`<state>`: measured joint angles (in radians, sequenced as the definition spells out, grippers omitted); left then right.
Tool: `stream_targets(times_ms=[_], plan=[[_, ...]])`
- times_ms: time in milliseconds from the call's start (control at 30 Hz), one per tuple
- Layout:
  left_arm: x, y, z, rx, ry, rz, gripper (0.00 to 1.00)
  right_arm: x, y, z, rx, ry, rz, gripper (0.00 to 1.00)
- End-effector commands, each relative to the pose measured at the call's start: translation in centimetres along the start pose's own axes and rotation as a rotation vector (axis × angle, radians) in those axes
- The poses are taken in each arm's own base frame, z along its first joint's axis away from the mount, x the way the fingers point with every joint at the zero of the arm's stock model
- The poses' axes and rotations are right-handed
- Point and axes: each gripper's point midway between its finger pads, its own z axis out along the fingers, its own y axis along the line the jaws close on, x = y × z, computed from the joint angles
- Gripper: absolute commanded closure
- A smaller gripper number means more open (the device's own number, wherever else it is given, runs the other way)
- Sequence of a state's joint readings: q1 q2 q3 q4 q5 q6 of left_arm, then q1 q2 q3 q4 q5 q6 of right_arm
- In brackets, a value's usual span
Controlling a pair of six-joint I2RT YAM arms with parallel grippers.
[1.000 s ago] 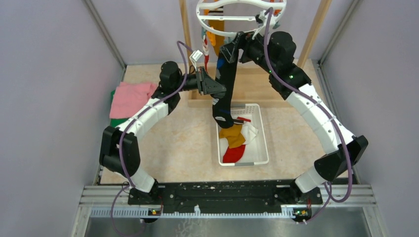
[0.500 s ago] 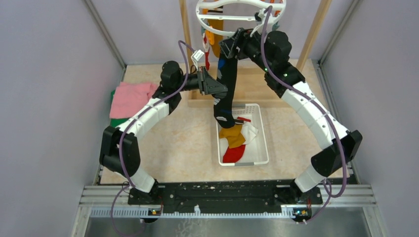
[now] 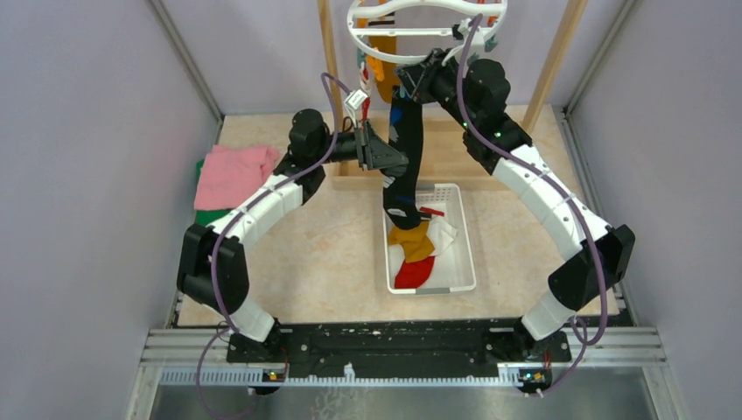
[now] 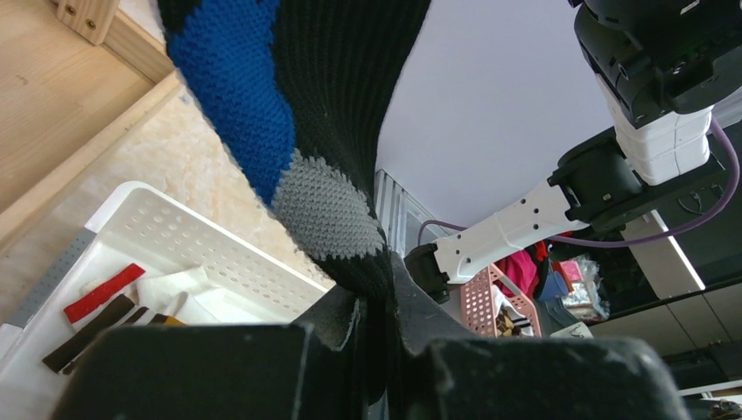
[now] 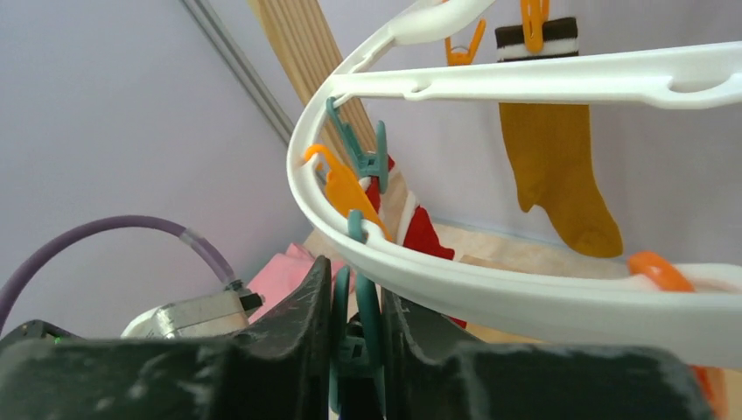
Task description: Remove the socks clipped to the hanger
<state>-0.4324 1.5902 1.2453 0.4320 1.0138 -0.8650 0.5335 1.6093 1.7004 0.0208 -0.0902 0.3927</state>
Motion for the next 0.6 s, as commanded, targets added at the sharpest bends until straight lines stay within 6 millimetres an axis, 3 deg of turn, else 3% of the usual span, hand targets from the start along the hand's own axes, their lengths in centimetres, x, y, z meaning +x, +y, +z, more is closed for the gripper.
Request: stream_targets(times_ms=[0, 100, 233, 567], plan=[[-1.6, -2.5, 0.2, 0.023, -0.033, 0.076, 1.00, -3.8, 1.4, -0.5, -0.039, -0.127, 0.025, 1.00], [-1.2, -1.5, 0.2, -0.007, -0.027, 0.056, 1.00, -4.1, 1.5, -0.9, -0.040, -0.131, 0.027, 1.00], [0.8, -0.6, 0.6, -0.023, 0.004, 0.022, 1.00, -4.5, 1.4, -1.4, -0.031, -0.123, 0.012, 1.00], [9.2, 0.6, 2.4, -0.052, 0.195, -0.080, 1.00, -3.9, -0.1, -1.7, -0.002, -0.068, 0.020, 1.00]])
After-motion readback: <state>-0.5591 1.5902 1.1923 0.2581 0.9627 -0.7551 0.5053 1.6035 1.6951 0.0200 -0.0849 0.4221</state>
